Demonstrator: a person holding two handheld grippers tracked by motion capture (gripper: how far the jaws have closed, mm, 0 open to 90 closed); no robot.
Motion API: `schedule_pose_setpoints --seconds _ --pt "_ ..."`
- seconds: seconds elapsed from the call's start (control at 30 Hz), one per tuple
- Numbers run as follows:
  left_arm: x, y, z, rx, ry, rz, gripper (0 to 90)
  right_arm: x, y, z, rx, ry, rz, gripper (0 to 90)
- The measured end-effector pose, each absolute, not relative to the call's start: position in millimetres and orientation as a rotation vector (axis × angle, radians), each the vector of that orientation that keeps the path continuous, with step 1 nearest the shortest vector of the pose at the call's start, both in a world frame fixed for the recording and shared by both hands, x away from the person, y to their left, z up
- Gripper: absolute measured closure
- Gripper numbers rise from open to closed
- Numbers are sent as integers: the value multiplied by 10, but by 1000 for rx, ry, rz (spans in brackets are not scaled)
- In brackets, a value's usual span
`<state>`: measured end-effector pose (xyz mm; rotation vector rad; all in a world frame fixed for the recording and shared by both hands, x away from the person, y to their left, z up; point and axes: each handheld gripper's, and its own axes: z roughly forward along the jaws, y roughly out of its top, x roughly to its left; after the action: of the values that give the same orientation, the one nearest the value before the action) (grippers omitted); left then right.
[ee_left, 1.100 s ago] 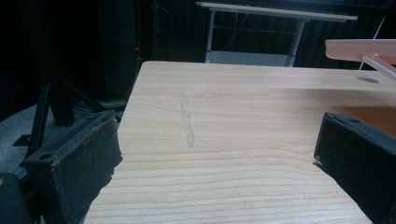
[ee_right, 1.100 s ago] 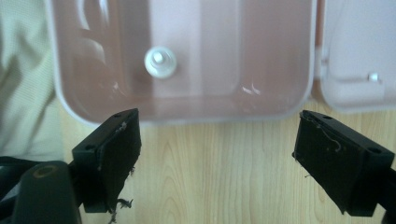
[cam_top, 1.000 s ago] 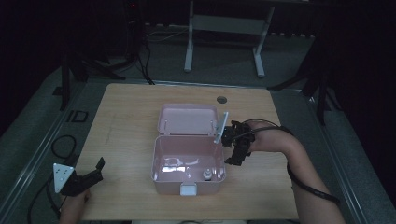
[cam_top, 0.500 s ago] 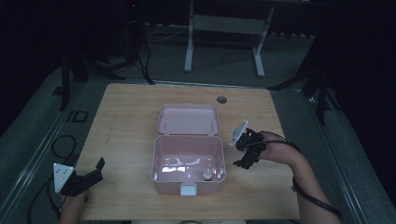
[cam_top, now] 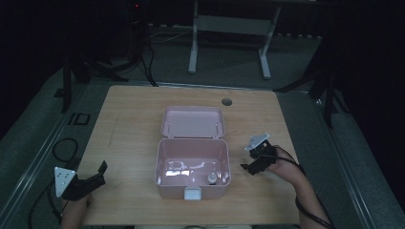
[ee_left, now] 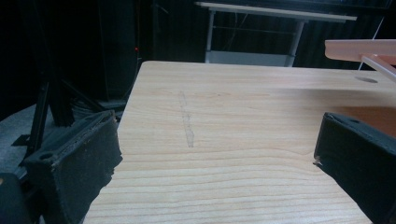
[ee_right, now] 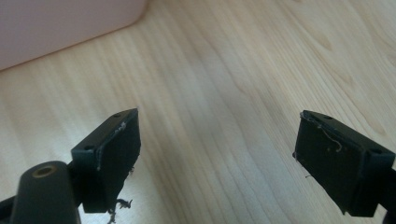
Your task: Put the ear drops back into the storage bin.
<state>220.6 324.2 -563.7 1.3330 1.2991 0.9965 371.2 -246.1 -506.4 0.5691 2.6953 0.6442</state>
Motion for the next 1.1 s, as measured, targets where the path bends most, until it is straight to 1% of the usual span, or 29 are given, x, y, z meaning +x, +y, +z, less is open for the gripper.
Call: schedule_pose_setpoints --seconds 0.1,0.43,0.7,0.77,0.9,1.1 --pt "2206 3241 -5637 1333 1299 997 5 3703 -2512 -5093 597 2669 657 140" --pt "2206 3242 -5637 1335 1300 997 5 3651 -2831 -5175 851 2424 756 136" --pt "2206 3242 -5637 1335 1300 998 5 3646 -2962 -5232 958 2327 751 135" --pt "2206 3242 -5637 1335 1300 997 5 3635 -2997 -5266 982 2300 756 123" --pt "2205 3242 -5637 1335 1299 997 5 3614 -3049 -5285 1040 2217 806 123" --pt "2205 3241 -5637 1335 1298 998 5 3603 -3134 -5349 1187 2045 837 123"
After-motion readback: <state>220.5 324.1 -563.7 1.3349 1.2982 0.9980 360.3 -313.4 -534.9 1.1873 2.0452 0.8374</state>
